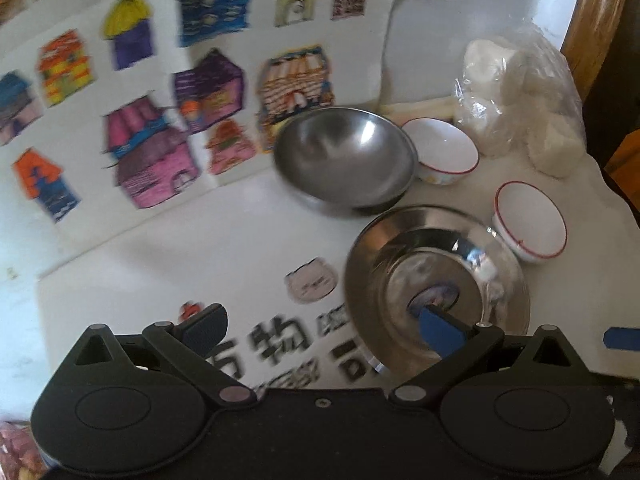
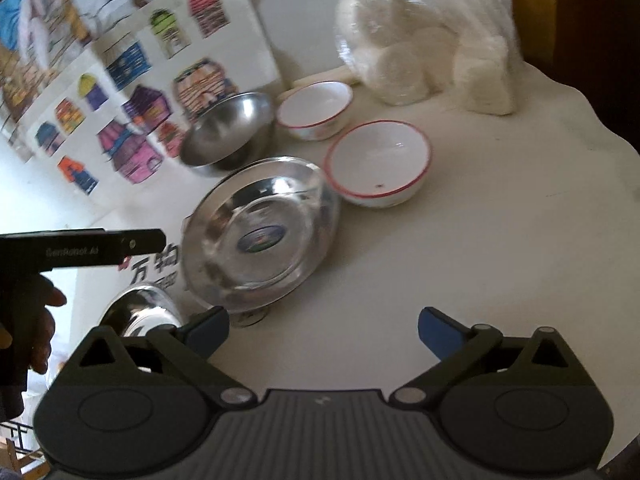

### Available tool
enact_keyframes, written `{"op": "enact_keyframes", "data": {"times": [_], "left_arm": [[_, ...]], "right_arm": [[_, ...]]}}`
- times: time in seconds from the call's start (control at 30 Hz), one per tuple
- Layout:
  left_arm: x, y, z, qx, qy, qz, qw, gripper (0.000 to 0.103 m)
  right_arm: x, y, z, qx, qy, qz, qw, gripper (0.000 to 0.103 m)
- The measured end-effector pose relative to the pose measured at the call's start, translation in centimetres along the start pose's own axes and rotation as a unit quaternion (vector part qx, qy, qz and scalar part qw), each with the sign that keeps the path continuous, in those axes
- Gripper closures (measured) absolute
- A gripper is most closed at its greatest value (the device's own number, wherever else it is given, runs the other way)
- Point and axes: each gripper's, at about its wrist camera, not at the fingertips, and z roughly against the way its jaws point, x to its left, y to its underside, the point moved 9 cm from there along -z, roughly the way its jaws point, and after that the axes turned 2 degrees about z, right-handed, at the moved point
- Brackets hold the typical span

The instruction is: Organize plates and bowls

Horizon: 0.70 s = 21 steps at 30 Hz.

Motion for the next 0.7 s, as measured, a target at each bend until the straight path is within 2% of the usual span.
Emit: {"op": "enact_keyframes", "data": {"times": [0.23,0.57,0.7], "left_arm": [[-1.9,-0.9,-3.5,0.030,-0.010,-0.014,0.9994,0.001],[-2.7,-0.5,-5.8,0.065,-0.016,-0.021,0.9975,0.001],[-2.9,-0.3,-5.8,0.069,-0.014,-0.026,0.9972,0.002]], "right_arm": [[-1.3,-1.3,-2.0,0.009,-0.009,-0.002,1.000,0.000],[0.3,-2.2,-4.0,0.013,-0.018,0.035,0.999,0.001],[0.5,-2.4,-4.5,0.014,-0.014,0.043,0.999,0.008]]}}
